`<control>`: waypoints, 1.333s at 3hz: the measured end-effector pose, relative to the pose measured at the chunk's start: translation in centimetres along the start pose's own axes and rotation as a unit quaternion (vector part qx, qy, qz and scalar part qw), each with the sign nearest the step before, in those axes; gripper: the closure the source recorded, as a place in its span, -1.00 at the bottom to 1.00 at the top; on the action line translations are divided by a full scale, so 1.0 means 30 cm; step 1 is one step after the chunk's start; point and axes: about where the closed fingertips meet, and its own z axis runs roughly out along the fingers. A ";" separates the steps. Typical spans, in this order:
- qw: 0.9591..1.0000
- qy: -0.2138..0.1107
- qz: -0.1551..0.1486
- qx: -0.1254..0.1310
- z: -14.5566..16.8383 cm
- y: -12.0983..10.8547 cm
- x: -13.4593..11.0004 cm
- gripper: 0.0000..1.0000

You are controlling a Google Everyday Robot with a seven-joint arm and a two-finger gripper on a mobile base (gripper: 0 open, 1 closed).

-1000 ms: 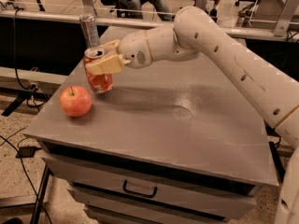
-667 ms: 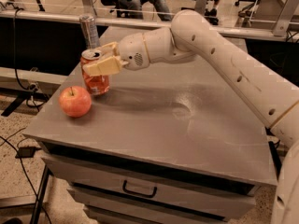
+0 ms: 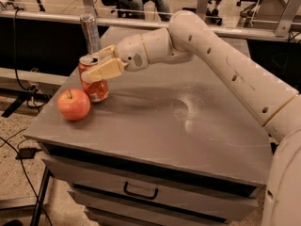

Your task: Move coke can near apple

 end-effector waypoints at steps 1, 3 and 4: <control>1.000 0.010 -0.004 -0.005 -0.005 -0.005 0.004 -1.00; 0.996 0.042 -0.072 0.025 -0.166 -0.006 -0.055 -1.00; 0.991 0.055 -0.097 0.079 -0.327 -0.019 -0.073 -1.00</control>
Offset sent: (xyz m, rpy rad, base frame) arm 0.0140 -0.0395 0.0216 -0.0419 -0.1394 -0.0065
